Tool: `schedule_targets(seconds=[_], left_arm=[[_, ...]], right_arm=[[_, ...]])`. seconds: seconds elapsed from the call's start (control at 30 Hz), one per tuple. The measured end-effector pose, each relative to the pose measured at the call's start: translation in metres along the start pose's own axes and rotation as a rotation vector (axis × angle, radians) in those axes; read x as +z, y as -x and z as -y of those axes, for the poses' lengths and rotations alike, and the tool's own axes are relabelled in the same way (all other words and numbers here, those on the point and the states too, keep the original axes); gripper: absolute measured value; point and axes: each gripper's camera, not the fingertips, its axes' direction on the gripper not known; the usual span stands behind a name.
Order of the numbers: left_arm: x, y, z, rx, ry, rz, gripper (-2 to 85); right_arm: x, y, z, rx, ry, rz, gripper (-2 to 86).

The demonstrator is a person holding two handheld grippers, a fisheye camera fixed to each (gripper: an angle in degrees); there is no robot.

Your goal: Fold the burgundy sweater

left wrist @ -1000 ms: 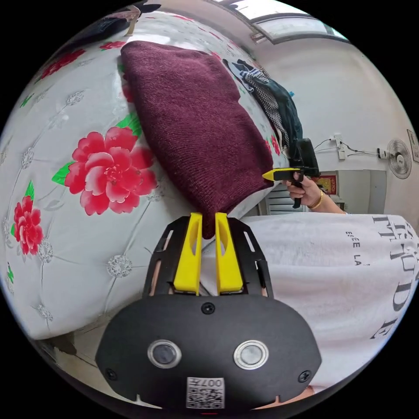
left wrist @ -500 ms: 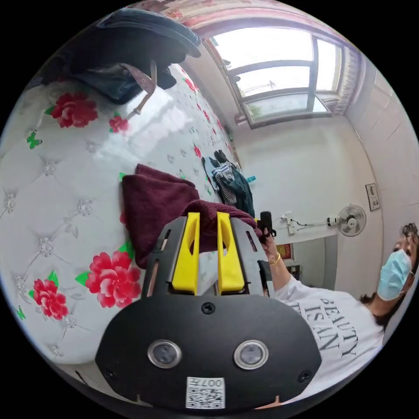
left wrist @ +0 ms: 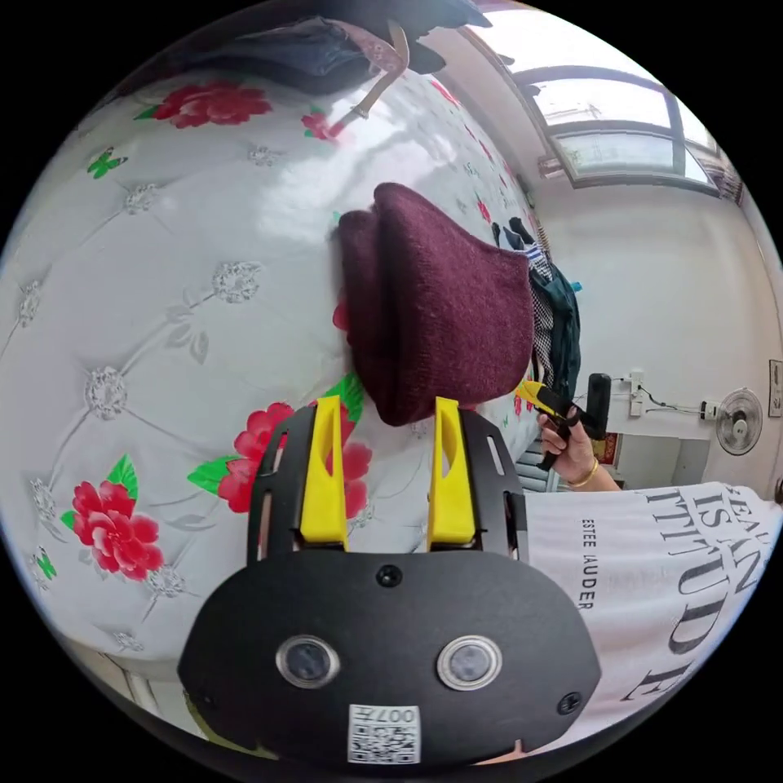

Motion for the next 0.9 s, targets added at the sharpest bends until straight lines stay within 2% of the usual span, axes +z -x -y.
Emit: schedule_targets(seconds=[0.13, 0.27, 0.33, 0.4, 0.47, 0.5, 0.63, 0.77, 0.83, 0.9], left_arm=[[0.018, -0.040, 0.032, 0.098, 0.025, 0.129, 10.7], [0.018, -0.083, 0.128, 0.209, -0.093, 0.253, 9.4], [0.019, -0.099, 0.198, 0.257, -0.162, 0.327, 9.4], [0.014, -0.128, 0.287, 0.293, -0.254, 0.494, 9.0], [0.002, -0.153, 0.328, 0.252, -0.288, 0.598, 7.3], [-0.007, -0.170, 0.339, 0.268, -0.307, 0.594, 6.1], [-0.012, -0.208, 0.302, 0.385, -0.332, 0.500, 6.3], [0.039, -0.222, 0.187, 0.526, -0.090, 0.593, 5.8], [0.053, -0.224, 0.133, 0.510, -0.001, 0.624, 4.9], [0.060, -0.232, 0.076, 0.460, 0.101, 0.631, 3.8]], right_arm=[[0.030, 0.021, 0.039, 0.047, 0.023, -0.085, 11.6], [0.024, 0.028, 0.103, 0.073, -0.143, -0.062, 11.6], [0.026, 0.034, 0.189, 0.063, -0.239, -0.070, 11.5], [0.027, 0.045, 0.258, 0.041, -0.300, -0.123, 11.5], [0.024, 0.065, 0.314, 0.007, -0.302, -0.187, 11.4], [0.020, 0.083, 0.338, -0.043, -0.301, -0.255, 11.3], [0.012, 0.133, 0.330, -0.224, -0.288, -0.343, 11.1], [0.040, 0.144, 0.246, -0.354, -0.086, -0.462, 10.9], [0.056, 0.140, 0.171, -0.375, 0.066, -0.540, 10.6], [0.058, 0.140, 0.118, -0.373, 0.121, -0.573, 10.4]])
